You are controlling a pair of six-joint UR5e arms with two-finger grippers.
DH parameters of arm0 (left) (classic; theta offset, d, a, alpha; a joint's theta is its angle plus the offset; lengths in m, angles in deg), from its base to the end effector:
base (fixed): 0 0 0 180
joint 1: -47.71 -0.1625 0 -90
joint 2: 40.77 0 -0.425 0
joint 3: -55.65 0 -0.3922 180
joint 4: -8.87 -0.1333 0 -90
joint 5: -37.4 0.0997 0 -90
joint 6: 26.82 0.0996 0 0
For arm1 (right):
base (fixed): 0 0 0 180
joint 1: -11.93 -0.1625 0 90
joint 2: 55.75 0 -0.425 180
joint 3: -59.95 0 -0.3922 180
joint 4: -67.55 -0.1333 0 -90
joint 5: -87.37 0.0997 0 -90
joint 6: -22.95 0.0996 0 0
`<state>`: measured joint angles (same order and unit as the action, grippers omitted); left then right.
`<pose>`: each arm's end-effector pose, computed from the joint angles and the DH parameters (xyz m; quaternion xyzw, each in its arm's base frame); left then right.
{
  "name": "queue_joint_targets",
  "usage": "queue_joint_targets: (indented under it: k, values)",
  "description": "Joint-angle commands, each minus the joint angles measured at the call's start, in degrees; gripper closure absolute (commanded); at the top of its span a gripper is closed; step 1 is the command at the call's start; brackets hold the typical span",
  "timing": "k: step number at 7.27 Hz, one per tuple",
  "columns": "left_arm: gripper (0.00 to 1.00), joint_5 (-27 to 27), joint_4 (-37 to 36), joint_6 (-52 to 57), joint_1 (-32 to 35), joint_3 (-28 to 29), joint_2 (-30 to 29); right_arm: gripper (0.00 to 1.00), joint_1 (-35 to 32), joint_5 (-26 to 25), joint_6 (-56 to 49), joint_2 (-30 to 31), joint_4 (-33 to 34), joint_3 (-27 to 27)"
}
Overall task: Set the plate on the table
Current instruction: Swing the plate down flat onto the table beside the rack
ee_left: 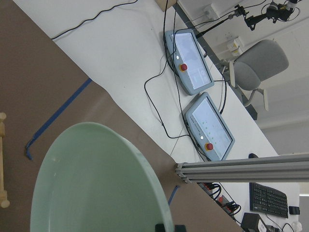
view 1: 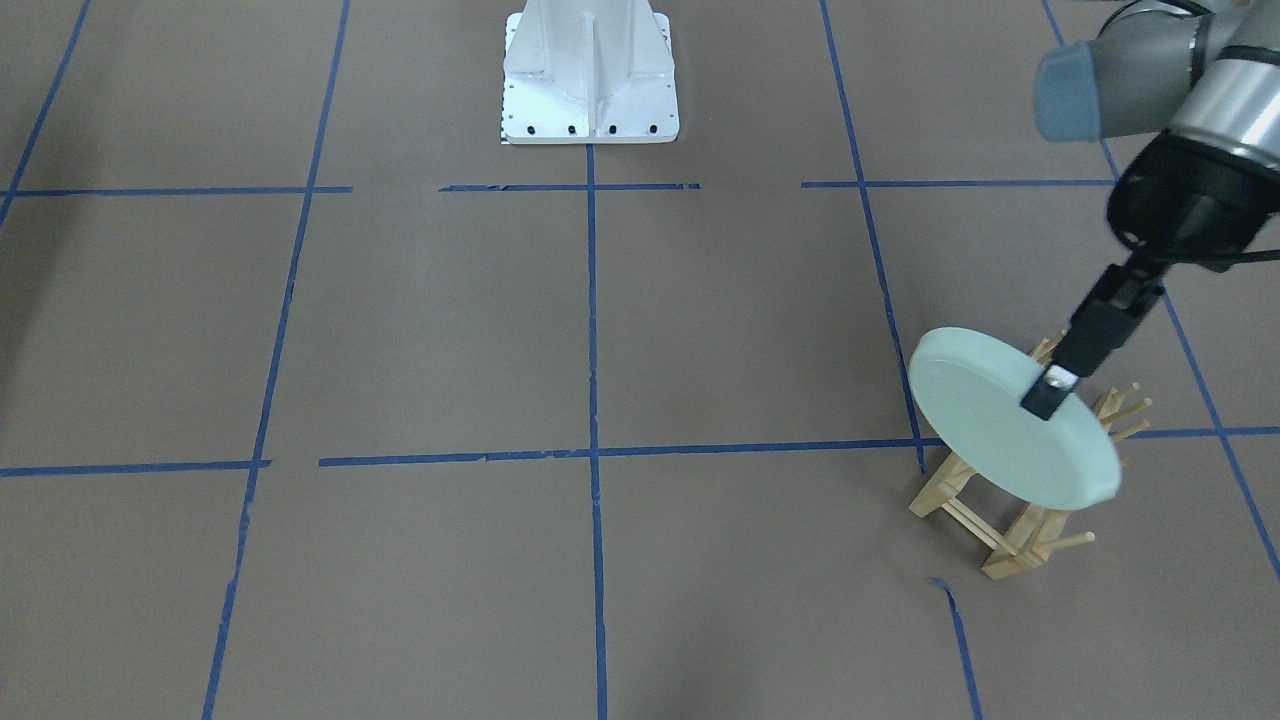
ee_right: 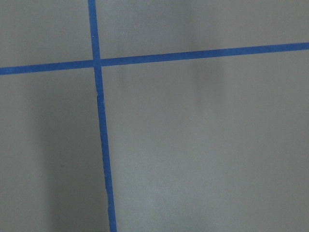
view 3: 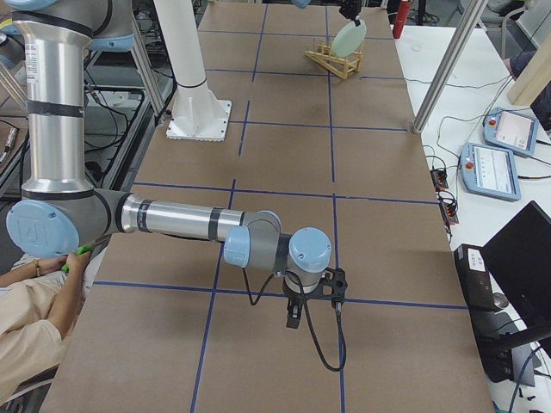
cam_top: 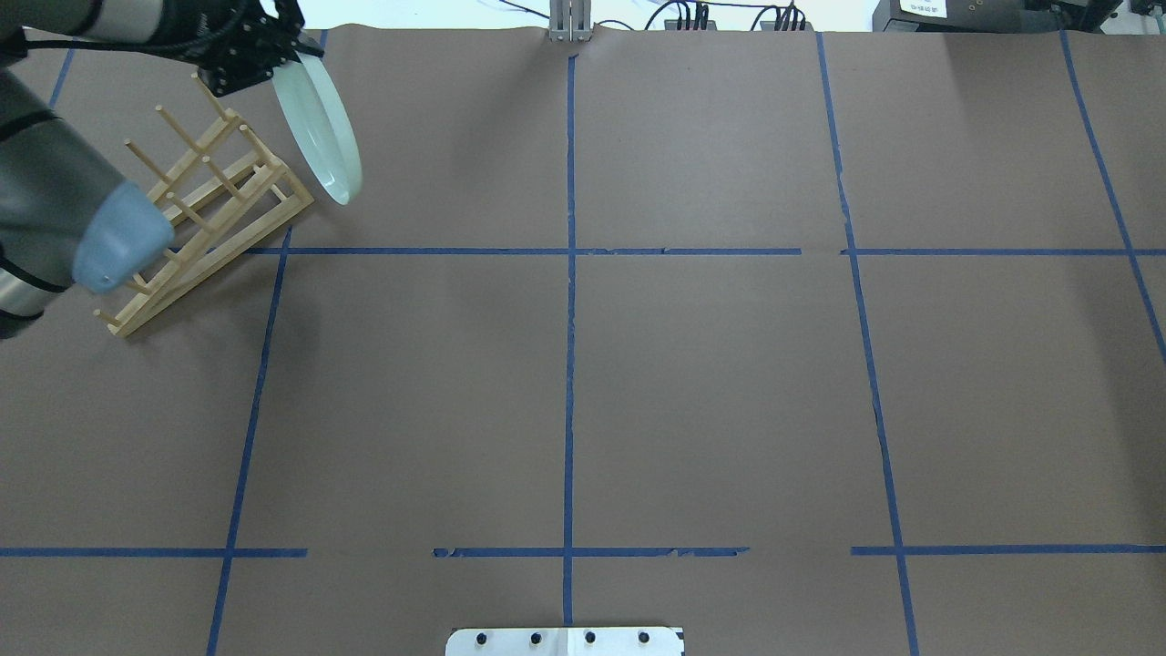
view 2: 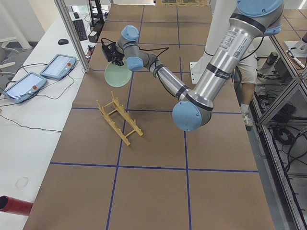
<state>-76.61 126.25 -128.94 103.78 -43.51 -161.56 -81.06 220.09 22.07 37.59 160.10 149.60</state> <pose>0.2806 -0.5833 0.2188 0.0424 0.5676 -0.3609 0.7388 0.0895 -0.4537 0.6956 -0.0384 -0.3652 0.0369 0.9294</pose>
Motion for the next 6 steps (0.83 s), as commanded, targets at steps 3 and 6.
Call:
queue_joint_targets:
  k: [3,6]
  values:
    - [1.0,7.75,-36.69,4.61,-13.17,6.56,-13.02,0.0,0.0,0.0,0.0,0.0,0.0,0.0]
    - [1.0,7.32,-40.56,6.75,-14.94,17.83,-19.03,0.0,0.0,0.0,0.0,0.0,0.0,0.0]
